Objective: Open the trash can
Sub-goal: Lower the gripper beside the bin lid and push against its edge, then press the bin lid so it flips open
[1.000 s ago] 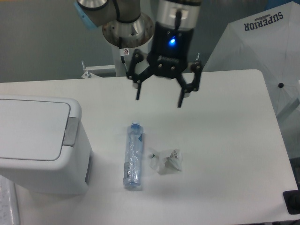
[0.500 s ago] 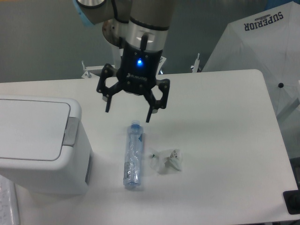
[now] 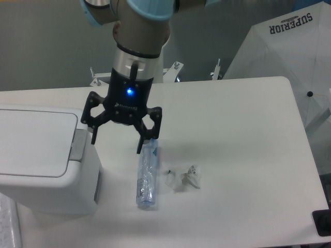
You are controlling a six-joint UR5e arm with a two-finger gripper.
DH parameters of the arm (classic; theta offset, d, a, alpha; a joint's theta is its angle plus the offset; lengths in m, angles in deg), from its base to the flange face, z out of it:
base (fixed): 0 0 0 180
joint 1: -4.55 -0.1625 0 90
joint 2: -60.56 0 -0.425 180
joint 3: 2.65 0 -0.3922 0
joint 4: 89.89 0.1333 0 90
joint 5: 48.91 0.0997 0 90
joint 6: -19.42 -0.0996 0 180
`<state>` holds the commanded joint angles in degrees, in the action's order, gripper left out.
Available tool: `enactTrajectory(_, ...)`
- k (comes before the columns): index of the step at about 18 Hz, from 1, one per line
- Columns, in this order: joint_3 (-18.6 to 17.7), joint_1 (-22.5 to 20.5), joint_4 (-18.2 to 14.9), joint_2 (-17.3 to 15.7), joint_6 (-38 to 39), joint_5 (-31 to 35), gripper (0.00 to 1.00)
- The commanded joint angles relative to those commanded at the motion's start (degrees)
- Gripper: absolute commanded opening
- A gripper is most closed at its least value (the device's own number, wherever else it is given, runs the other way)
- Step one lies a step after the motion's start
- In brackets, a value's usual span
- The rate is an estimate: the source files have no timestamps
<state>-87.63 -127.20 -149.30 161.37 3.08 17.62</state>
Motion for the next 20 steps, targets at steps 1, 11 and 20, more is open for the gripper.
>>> enactTrajectory(1,-0.5,0.4,0.1,0.0,-0.1,0.9,1.0)
enactTrajectory(11,-1.9,1.3,0.1,-0.1,0.0,1.9,1.0)
enactTrajectory(20,-2.1,1.4,0.1,0.0,-0.1,2.6,1.0)
